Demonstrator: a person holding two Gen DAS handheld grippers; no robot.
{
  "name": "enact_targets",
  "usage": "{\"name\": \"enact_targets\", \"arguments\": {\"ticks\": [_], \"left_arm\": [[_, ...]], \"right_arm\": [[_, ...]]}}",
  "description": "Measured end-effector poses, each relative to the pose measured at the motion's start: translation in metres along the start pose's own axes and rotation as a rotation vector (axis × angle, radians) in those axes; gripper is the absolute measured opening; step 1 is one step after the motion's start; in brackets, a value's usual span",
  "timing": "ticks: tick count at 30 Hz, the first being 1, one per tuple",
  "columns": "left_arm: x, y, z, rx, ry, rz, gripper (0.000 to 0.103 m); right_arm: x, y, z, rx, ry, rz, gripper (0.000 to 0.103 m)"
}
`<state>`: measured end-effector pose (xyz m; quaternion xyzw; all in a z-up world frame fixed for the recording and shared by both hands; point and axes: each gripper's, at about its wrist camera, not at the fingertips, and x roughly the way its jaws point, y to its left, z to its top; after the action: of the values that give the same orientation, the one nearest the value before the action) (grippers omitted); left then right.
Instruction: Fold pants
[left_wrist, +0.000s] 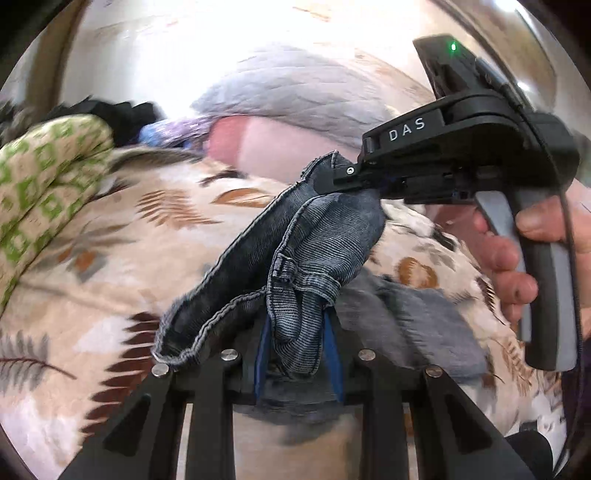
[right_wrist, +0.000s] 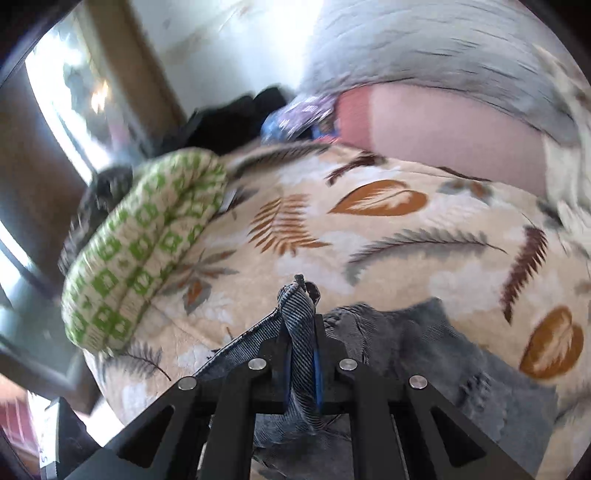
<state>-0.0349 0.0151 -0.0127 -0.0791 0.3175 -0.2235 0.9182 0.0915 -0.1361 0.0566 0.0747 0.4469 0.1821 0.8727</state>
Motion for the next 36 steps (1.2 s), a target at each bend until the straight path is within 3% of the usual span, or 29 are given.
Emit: {"name": "enact_targets", "arguments": {"ticks": [5,11,15,21,22,25,27,29,34,36], "left_arm": [[0.011,-0.057,-0.001,0.093,0.002,-0.058,0.028],[0.034,-0.126,-0.006,0.204,0.035,-0.138,0.026],[0.064,-0.172,-0.012,0.26,0.08,-0.179,0.018],[0.102,-0.225,-0.033,0.332,0.163,-0.203,0.018],[0.105,-0.23,-0.035,0.342,0.175,-0.205,0.018],[0.105,-0.241,-0.047,0.384,0.197,-0.2,0.018],[0.097,-0.243,-0.051,0.414,0.232,-0.211,0.018],[0.078,-0.244,-0.05,0.461,0.213,-0.201,0.018],[0.019,-0.225,-0.024,0.524,0.05,-0.12,0.018],[0.002,-0.204,-0.002,0.499,0.002,-0.054,0.019]], "right_arm": [[-0.047,-0.064,-0.024,0.132,-0.112,0.044,0.008],[-0.079,-0.146,-0.05,0.28,-0.181,0.065,0.008],[-0.085,-0.205,-0.074,0.386,-0.19,0.065,0.008],[-0.084,-0.275,-0.104,0.513,-0.177,0.077,0.008],[-0.082,-0.285,-0.109,0.531,-0.17,0.071,0.0],[-0.073,-0.31,-0.122,0.586,-0.144,0.117,0.0],[-0.068,-0.319,-0.129,0.619,-0.135,0.197,0.0],[-0.072,-0.323,-0.133,0.659,-0.156,0.29,0.005],[-0.088,-0.305,-0.132,0.6,-0.198,0.36,0.006],[-0.084,-0.298,-0.135,0.618,-0.173,0.365,0.018]]}}
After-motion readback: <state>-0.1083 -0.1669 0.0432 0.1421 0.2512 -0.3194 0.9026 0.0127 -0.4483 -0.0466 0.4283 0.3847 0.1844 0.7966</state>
